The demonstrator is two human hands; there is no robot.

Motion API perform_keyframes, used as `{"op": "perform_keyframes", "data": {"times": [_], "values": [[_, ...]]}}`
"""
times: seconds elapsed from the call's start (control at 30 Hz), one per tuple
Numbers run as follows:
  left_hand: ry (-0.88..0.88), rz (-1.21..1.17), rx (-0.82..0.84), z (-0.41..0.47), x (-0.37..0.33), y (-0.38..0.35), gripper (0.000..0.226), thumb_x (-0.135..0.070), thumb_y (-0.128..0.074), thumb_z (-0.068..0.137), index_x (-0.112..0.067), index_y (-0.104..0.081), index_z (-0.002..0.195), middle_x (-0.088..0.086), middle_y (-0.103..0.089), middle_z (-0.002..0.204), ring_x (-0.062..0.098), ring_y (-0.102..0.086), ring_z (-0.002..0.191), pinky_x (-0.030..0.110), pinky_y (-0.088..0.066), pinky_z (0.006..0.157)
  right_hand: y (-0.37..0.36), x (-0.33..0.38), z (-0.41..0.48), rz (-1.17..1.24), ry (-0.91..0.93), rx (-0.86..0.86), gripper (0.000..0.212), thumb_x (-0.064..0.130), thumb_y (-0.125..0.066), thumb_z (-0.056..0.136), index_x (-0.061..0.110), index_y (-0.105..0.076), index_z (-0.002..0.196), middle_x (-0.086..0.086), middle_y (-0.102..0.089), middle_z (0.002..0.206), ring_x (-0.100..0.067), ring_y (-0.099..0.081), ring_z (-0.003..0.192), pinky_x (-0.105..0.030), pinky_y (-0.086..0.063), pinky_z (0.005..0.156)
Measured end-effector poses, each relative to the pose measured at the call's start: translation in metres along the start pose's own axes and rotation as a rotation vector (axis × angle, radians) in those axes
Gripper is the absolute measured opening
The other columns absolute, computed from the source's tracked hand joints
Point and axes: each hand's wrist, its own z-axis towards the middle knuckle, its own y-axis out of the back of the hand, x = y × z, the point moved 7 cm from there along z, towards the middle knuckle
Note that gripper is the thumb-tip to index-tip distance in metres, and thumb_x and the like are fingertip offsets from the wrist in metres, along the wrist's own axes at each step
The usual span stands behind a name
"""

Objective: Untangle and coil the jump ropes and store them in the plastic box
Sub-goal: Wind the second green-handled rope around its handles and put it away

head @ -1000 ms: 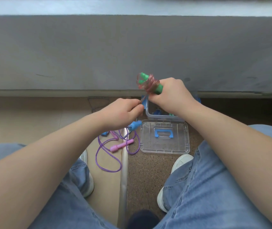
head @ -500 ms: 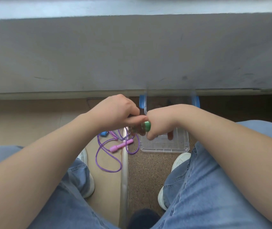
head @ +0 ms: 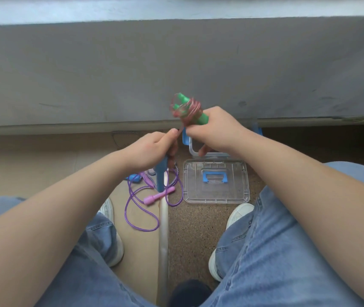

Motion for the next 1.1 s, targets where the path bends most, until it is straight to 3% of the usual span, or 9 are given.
{"op": "perform_keyframes", "data": {"times": [0.1,0.2,0.33,0.47,0.6,0.7,0.8,0.93,1.1], "values": [[-0.070,0.127,0.003,-0.003,-0.012,-0.003,0.041,-0.047,-0.036,0.099,-0.020,-0.053,0.074,-0.003,-0.065,0.066,0.018,-0.064,0.067,0.039,-0.054,0.075,0.010,-0.018,0.011,-0.128,-0.154,-0.100,0.026,0.025,-0.061,0.078,0.001,-0.070,0.084,-0.010,-0.071,0.068,-0.028,-0.072,0.056,-0.050,-0.062,0.065],[-0.188,0.465,0.006,-0.010,-0.029,-0.008,0.018,-0.035,-0.049,0.094,-0.022,-0.055,0.083,-0.004,-0.061,0.070,0.023,-0.060,0.072,0.035,-0.049,0.067,0.006,-0.020,0.009,-0.446,-0.218,-0.066,0.021,0.027,-0.059,0.080,0.007,-0.067,0.079,-0.011,-0.072,0.069,-0.026,-0.069,0.046,-0.035,-0.061,0.059],[-0.335,0.924,0.005,-0.018,-0.042,-0.009,0.014,-0.034,-0.054,0.085,-0.024,-0.060,0.094,-0.002,-0.060,0.080,0.025,-0.058,0.078,0.033,-0.045,0.062,-0.019,-0.028,-0.002,-0.870,-0.286,0.202,0.019,0.025,-0.057,0.090,0.008,-0.058,0.080,-0.010,-0.062,0.080,-0.027,-0.066,0.048,-0.036,-0.060,0.049],[-0.441,0.967,-0.051,-0.026,-0.056,-0.003,0.023,-0.038,-0.061,0.077,-0.031,-0.058,0.098,-0.011,-0.055,0.083,0.018,-0.051,0.073,0.029,-0.033,0.056,-0.031,-0.039,-0.020,-0.934,-0.353,0.559,0.020,0.026,-0.066,0.089,0.006,-0.065,0.091,-0.012,-0.061,0.092,-0.029,-0.067,0.064,-0.037,-0.063,0.058],[-0.398,0.779,-0.020,-0.025,-0.046,0.001,0.027,-0.028,-0.069,0.072,-0.029,-0.061,0.099,-0.013,-0.051,0.091,0.015,-0.054,0.082,0.029,-0.041,0.067,-0.038,-0.043,-0.025,-0.854,-0.342,0.694,0.051,0.057,-0.077,0.078,0.006,-0.071,0.084,-0.009,-0.059,0.084,-0.024,-0.061,0.068,-0.031,-0.060,0.055],[-0.359,0.655,-0.122,-0.020,-0.034,0.010,0.032,-0.026,-0.073,0.070,-0.027,-0.062,0.101,-0.006,-0.046,0.105,0.012,-0.050,0.086,0.025,-0.041,0.073,-0.034,-0.038,-0.019,-0.801,-0.301,0.585,0.069,0.074,-0.071,0.072,0.006,-0.062,0.072,-0.008,-0.054,0.072,-0.021,-0.060,0.057,-0.033,-0.061,0.053],[-0.262,0.559,-0.224,-0.016,-0.026,0.026,0.029,-0.026,-0.073,0.071,-0.028,-0.060,0.097,-0.004,-0.051,0.101,0.013,-0.054,0.084,0.027,-0.046,0.078,-0.020,-0.035,-0.009,-0.749,-0.269,0.385,0.071,0.077,-0.064,0.076,0.006,-0.059,0.075,-0.008,-0.057,0.061,-0.017,-0.060,0.041,-0.032,-0.059,0.049],[-0.140,0.573,-0.181,-0.014,-0.016,0.028,0.026,-0.036,-0.075,0.075,-0.031,-0.063,0.098,-0.009,-0.061,0.089,0.013,-0.059,0.086,0.025,-0.043,0.072,-0.008,-0.034,0.002,-0.453,-0.236,0.193,0.049,0.059,-0.066,0.085,0.014,-0.059,0.102,-0.014,-0.067,0.070,-0.028,-0.066,0.053,-0.037,-0.061,0.053],[-0.042,0.494,-0.143,-0.013,-0.009,0.026,0.023,-0.056,-0.067,0.085,-0.033,-0.063,0.082,-0.012,-0.061,0.070,0.004,-0.056,0.069,0.025,-0.036,0.058,-0.001,-0.028,0.011,-0.098,-0.184,0.026,0.032,0.039,-0.071,0.090,0.014,-0.061,0.106,-0.012,-0.072,0.085,-0.020,-0.068,0.060,-0.038,-0.061,0.063]]}}
